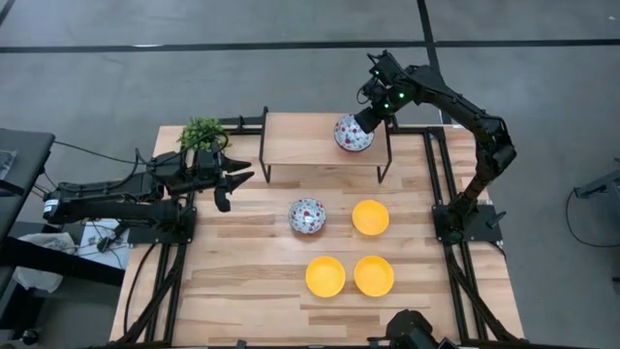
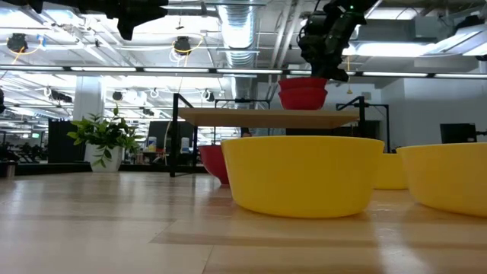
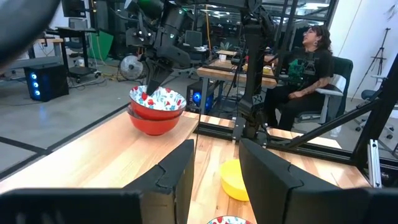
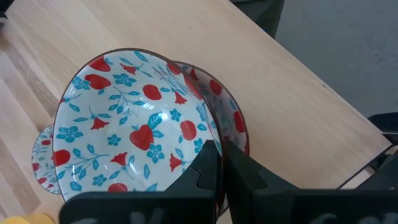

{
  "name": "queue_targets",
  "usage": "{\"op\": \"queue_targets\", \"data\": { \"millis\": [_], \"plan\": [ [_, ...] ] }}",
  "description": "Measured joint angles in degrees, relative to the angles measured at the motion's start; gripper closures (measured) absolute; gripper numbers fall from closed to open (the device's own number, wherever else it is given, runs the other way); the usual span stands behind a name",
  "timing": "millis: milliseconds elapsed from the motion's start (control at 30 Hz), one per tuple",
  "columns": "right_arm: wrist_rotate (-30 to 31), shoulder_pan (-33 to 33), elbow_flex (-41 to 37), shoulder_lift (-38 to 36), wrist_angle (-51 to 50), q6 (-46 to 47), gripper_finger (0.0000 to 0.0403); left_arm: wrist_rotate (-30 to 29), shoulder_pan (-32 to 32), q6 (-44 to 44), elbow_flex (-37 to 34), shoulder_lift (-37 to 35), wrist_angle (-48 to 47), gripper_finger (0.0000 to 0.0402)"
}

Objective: Pick & Place Mini bowls
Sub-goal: Stack the bottom white bowl on top of the white bowl on the shelf

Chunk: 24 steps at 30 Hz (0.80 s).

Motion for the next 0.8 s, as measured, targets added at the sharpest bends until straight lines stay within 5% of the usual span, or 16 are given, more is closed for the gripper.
{"op": "queue_targets", "data": {
  "millis": [800],
  "plan": [
    [2.1, 0.3, 0.0, 0.0, -0.1, -0.5, 0.0361, 0.0, 0.0, 0.0, 0.0, 0.0, 0.0, 0.0275]
  ]
}}
